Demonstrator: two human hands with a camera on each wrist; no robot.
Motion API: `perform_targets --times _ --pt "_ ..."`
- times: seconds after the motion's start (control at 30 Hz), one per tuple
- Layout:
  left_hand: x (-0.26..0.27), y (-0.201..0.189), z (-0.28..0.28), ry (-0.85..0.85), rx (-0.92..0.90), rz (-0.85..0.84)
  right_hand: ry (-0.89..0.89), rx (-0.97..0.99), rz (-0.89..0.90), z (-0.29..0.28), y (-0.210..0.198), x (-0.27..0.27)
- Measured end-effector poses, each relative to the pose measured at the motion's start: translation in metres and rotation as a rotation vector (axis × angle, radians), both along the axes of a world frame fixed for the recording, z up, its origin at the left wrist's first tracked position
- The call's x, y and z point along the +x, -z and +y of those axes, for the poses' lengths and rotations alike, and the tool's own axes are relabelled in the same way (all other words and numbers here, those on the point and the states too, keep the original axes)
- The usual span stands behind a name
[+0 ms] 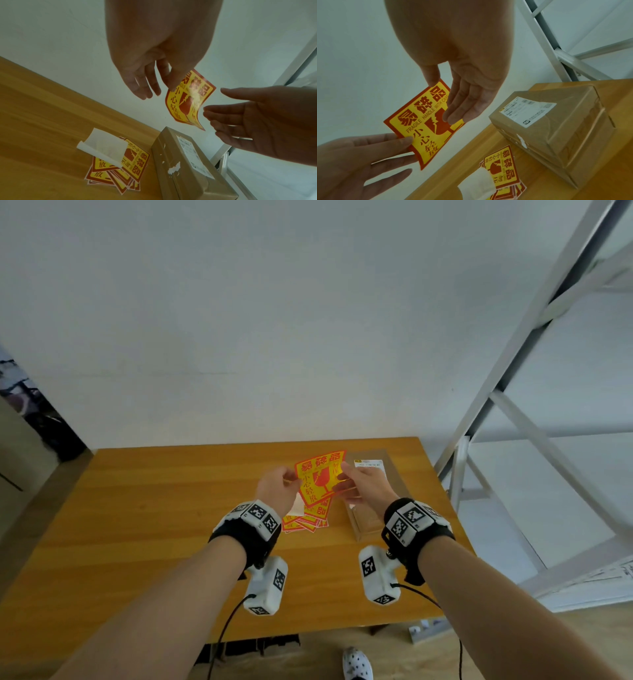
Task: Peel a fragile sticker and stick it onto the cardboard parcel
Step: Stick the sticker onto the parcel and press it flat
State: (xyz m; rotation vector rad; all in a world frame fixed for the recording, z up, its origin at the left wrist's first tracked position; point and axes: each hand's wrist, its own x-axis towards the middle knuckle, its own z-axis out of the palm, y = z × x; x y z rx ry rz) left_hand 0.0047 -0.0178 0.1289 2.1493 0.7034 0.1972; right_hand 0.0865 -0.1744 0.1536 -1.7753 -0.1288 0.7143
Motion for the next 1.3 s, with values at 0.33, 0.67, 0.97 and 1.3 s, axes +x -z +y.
perform_targets --times 0.33,0.67,0.97,1.3 --pt "0.056 0.001 -0.020 0.005 -0.241 0.051 -0.093 -0.089 -0.122 -0.029 0.020 0.071" --pt "0.114 0.030 -0.031 -0.207 -0.680 0.147 -0.231 -0.417 -0.361 -0.045 0.066 0.148" --pt "0.148 0.043 -0.041 -0.269 -0.787 0.124 -0.239 -0.494 -0.140 -0.054 0.099 0.183" --pt "0.162 0.055 -0.046 -0.337 -0.977 0.085 -0.258 -0.439 -0.021 -0.057 0.112 0.192"
